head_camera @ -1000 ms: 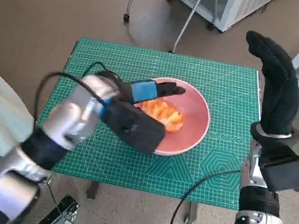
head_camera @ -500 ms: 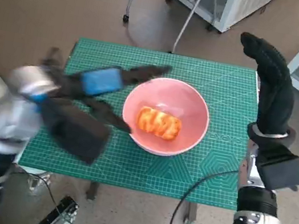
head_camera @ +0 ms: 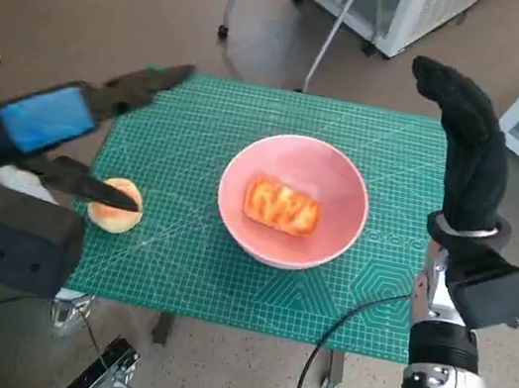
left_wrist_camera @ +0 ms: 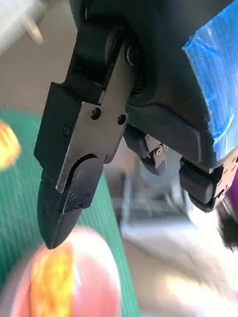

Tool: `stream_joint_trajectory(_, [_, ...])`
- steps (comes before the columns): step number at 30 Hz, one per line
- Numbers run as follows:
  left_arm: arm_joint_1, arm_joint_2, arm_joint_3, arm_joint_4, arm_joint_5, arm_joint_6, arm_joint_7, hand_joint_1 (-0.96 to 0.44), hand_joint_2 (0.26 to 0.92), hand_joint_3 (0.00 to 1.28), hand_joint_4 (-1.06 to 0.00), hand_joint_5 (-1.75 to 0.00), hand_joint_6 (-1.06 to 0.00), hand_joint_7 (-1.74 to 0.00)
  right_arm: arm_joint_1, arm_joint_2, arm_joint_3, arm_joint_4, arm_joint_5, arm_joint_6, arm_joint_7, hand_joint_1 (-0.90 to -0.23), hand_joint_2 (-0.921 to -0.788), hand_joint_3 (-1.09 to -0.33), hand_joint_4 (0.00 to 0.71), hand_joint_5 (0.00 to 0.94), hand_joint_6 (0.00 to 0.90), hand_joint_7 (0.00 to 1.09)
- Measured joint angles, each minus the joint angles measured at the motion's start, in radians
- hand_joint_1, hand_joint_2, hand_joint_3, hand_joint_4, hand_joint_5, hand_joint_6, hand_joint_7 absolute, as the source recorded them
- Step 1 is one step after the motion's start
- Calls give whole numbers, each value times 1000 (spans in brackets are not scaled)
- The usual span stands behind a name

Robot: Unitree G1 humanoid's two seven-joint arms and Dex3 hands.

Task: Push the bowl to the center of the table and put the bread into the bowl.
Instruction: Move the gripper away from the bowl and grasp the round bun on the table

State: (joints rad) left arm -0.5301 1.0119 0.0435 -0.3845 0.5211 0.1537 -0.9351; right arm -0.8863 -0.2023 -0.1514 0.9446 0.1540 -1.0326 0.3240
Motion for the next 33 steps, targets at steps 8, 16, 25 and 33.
stream_joint_trajectory(8, [114,29,-23,0,57,13,-7,9,706,0,1,1,-53,-24,-5,11,-1,15,1,5,14,-613,-921,-744,287,3,-1,708])
stream_joint_trajectory(16, [150,30,-102,117,121,-21,32,-20,705,0,1,1,-61,-22,-19,14,-5,32,3,7,28,-624,-921,-742,288,4,-1,710])
stream_joint_trajectory(25, [131,-6,-229,290,230,-66,97,-80,702,0,1,1,-85,-25,-26,17,-7,36,7,8,43,-620,-921,-741,287,3,-1,710])
stream_joint_trajectory(33, [94,-40,-330,449,333,-115,155,-57,700,0,1,1,-112,-25,-24,14,-11,18,7,10,44,-613,-921,-745,287,3,-1,710])
